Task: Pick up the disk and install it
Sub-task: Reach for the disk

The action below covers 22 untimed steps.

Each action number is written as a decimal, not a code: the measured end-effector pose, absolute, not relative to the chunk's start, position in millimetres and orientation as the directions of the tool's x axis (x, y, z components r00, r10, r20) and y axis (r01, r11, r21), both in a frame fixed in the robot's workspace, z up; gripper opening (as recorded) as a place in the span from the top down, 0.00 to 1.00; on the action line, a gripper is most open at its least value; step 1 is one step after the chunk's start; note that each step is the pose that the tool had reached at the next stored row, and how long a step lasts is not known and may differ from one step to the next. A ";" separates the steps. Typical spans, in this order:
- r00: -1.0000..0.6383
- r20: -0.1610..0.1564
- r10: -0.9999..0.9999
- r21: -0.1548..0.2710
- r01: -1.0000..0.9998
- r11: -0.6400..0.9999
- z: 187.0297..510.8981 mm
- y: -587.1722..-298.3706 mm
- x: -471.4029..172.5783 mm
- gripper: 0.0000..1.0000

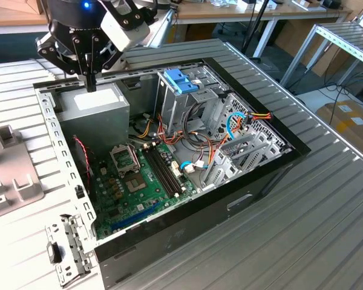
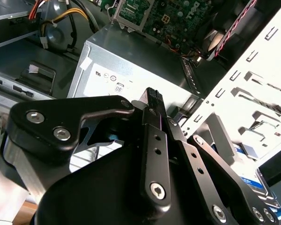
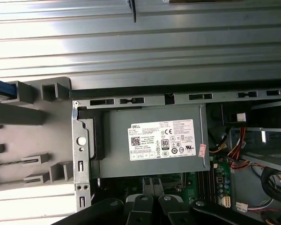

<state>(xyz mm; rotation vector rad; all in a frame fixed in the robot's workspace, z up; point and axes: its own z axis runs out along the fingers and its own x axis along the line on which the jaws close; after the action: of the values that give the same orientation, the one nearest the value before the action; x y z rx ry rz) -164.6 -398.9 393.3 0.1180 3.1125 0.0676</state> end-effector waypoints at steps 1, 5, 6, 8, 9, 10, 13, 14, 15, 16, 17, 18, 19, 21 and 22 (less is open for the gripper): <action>-0.997 -0.025 0.076 0.044 0.075 0.996 393.3 -398.9 -165.1 0.89; -0.997 -0.024 0.076 0.044 0.075 0.996 393.3 -398.9 -167.3 0.89; -0.997 -0.024 0.076 0.044 0.075 0.996 393.3 -398.9 -170.5 0.89; -0.997 -0.024 0.076 0.044 0.075 0.996 393.3 -398.9 -171.8 0.89; -0.997 -0.024 0.076 0.044 0.075 0.996 393.3 -398.9 -172.4 0.89; -0.997 -0.024 0.076 0.044 0.075 0.996 393.3 -398.9 -173.1 0.89; -0.997 -0.024 0.076 0.044 0.075 0.996 393.3 -398.9 -176.1 0.89; -0.997 -0.024 0.076 0.044 0.075 0.996 393.3 -398.9 -177.5 0.89; -0.997 -0.024 0.076 0.044 0.075 0.996 393.3 -398.9 -178.6 0.89; -0.997 -0.024 0.076 0.044 0.075 0.996 393.3 -399.0 -179.5 0.89; -0.997 -0.024 0.076 0.044 0.075 0.996 393.3 -399.0 -180.8 0.89; -0.997 -0.024 0.076 0.044 0.075 0.996 393.3 -398.9 -181.8 0.89; -0.997 -0.024 0.076 0.044 0.075 0.996 393.3 -398.9 -183.0 0.89; -0.997 -0.024 0.076 0.044 0.075 0.996 393.3 -398.9 -185.6 0.89; -0.997 -0.024 0.076 0.044 0.075 0.996 393.3 -398.9 -186.3 0.89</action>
<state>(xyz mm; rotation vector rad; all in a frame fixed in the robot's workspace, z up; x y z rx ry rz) -186.3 -398.9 393.3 0.1180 3.1125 0.0676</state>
